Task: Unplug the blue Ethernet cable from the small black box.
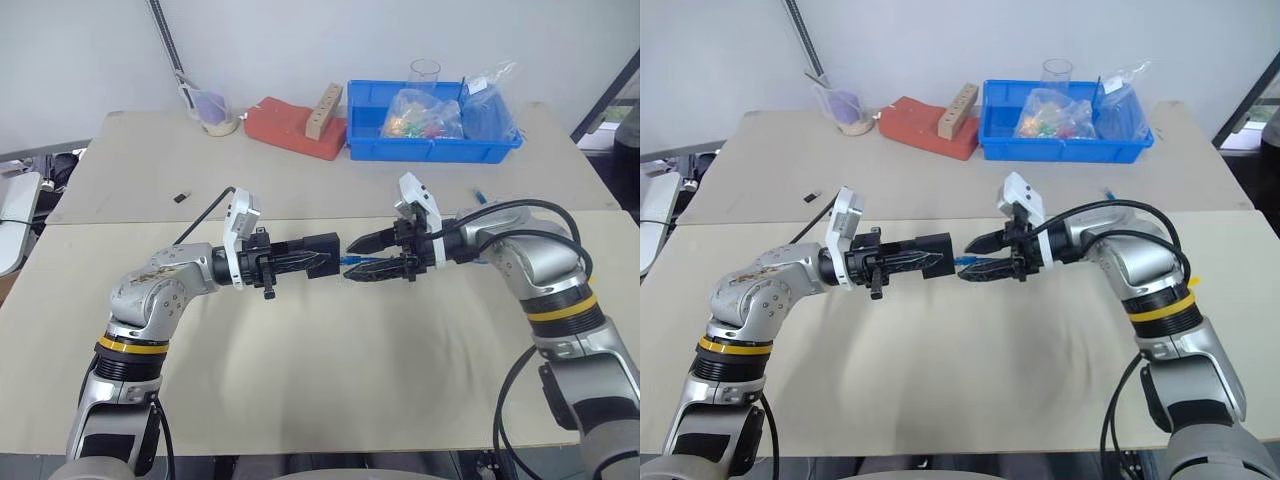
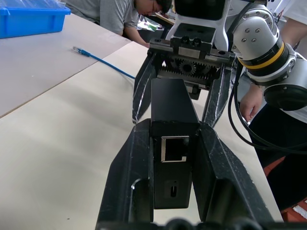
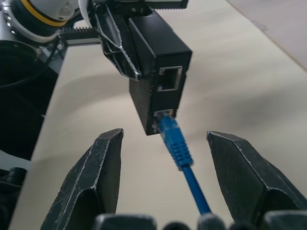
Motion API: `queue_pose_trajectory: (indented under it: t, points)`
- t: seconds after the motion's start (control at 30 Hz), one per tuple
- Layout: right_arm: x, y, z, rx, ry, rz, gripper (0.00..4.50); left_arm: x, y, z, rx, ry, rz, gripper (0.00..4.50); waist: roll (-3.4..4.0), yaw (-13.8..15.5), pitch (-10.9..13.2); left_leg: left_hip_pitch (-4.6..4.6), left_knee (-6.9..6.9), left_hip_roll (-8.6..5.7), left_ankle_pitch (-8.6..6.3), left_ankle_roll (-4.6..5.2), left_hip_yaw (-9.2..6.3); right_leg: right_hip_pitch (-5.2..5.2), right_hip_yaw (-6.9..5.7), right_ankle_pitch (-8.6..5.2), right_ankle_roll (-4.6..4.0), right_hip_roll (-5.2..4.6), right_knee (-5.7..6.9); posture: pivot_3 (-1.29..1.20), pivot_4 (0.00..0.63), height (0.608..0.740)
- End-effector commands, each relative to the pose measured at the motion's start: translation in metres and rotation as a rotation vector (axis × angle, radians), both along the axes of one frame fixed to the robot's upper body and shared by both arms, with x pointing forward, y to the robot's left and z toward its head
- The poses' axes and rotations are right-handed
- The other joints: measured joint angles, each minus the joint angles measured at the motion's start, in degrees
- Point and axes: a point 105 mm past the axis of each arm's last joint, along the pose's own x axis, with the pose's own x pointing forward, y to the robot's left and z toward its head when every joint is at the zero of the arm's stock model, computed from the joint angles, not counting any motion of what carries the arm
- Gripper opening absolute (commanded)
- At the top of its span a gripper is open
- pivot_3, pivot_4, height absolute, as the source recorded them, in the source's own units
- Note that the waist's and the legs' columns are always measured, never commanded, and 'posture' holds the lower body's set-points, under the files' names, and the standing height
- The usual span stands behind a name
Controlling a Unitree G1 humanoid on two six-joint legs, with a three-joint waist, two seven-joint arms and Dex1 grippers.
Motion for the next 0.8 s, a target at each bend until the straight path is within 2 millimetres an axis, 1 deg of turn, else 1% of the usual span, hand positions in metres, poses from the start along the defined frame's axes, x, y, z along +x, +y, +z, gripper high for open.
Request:
queue_pose_trajectory:
  t: [0.03,0.13,0.2,0.6,0.8]
  points:
    - [-0.0040,0.0046,0.0135,0.019,-0.024,0.045,3.10,-0.0059,-0.0024,0.0131,-0.024,-0.065,-0.021,0.55,0.00,0.0,0.0,0.00,0.00,0.00,0.00,0.00,0.00,0.00,0.00,0.00,0.00,0.00,0.00,0.00,0.150,0.740]
    - [-0.0046,0.0045,0.0132,0.017,-0.024,0.053,2.32,-0.0085,-0.0043,0.0118,-0.014,-0.071,-0.032,0.55,0.00,0.0,0.0,0.01,0.00,0.00,0.00,0.00,0.00,0.00,0.00,0.00,0.00,0.00,0.00,0.00,0.150,0.740]
    - [-0.0049,0.0032,0.0133,0.011,-0.026,0.060,1.68,-0.0090,-0.0045,0.0113,-0.014,-0.069,-0.034,0.55,0.00,0.0,0.0,0.01,0.00,0.01,0.00,0.00,0.00,0.00,0.00,0.00,0.00,0.01,0.00,0.00,0.150,0.740]
    - [-0.0041,0.0026,0.0190,0.000,-0.031,0.076,1.68,-0.0100,-0.0065,0.0107,-0.005,-0.065,-0.056,0.55,0.00,0.0,0.0,0.01,0.00,0.01,0.00,0.00,0.00,-0.02,-0.01,0.00,0.00,0.01,-0.01,0.00,0.150,0.740]
    - [-0.0032,0.0015,0.0162,-0.012,-0.031,0.075,1.68,-0.0100,-0.0082,0.0116,-0.015,-0.063,-0.058,0.55,0.00,0.0,0.0,0.00,0.00,0.00,0.00,0.00,0.00,-0.02,-0.01,0.00,0.00,0.00,-0.01,0.00,0.150,0.740]
